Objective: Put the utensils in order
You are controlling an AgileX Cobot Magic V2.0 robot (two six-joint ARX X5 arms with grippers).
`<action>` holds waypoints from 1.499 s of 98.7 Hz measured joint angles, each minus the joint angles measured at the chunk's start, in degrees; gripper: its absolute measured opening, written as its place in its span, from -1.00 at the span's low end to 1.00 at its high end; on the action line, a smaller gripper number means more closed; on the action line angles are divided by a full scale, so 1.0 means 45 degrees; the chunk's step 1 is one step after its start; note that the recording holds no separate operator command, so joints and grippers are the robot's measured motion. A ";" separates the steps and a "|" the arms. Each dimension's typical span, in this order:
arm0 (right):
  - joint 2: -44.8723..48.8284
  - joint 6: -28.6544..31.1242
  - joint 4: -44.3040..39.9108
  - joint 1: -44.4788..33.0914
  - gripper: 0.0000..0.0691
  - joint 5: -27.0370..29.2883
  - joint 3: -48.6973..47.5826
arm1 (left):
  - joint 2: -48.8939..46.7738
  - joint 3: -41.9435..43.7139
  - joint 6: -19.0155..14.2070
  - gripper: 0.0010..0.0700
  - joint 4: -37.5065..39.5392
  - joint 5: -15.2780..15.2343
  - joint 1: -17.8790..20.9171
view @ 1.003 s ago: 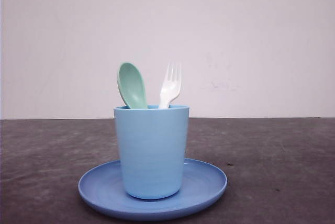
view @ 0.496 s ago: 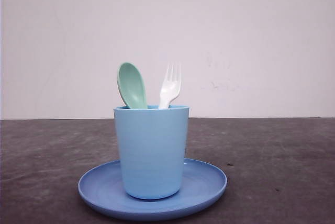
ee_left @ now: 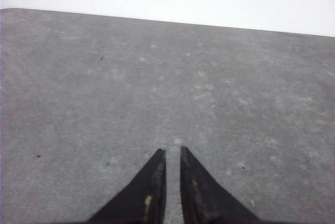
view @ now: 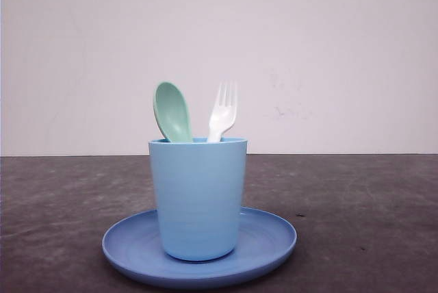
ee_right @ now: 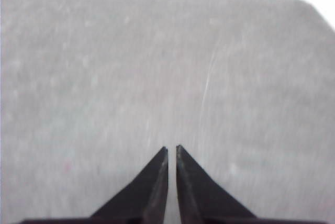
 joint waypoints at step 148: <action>-0.4129 -0.0010 0.1622 0.0000 -0.92 -0.0301 -0.3390 | 0.0000 0.0005 0.0000 -0.96 0.0000 0.0000 0.0000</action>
